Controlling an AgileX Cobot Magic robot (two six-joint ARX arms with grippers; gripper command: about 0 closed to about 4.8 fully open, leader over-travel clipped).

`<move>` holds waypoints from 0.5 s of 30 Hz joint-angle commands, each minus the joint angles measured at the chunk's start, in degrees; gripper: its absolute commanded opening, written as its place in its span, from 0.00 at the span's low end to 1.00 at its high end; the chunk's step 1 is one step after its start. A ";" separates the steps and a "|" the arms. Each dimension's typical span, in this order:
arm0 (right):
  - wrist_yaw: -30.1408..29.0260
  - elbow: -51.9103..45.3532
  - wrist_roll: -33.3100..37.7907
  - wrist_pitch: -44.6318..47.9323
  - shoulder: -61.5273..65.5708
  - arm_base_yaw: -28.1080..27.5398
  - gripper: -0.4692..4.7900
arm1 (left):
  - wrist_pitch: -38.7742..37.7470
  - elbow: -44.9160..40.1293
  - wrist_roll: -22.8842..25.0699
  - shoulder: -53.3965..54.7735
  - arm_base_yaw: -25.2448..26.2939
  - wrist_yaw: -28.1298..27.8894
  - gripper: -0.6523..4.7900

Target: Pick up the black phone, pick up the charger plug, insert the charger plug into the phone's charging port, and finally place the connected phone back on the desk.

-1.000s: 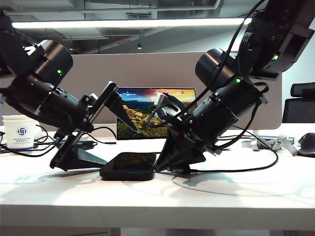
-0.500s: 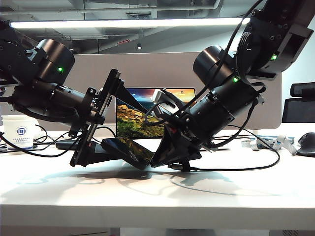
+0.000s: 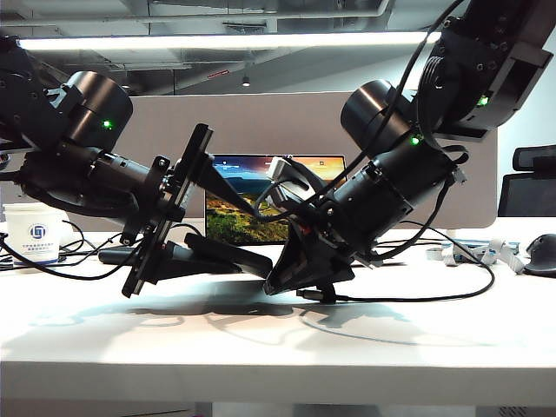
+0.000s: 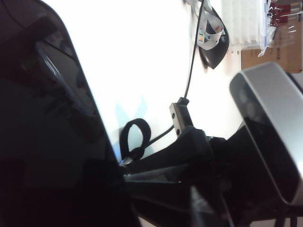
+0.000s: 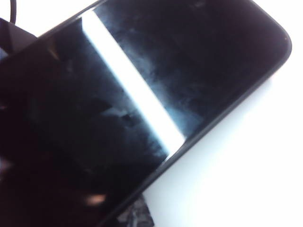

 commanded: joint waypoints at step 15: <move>1.73 0.22 0.11 1.27 -4.35 -5.64 0.08 | 5.99 0.11 2.89 -0.33 -0.17 1.07 0.11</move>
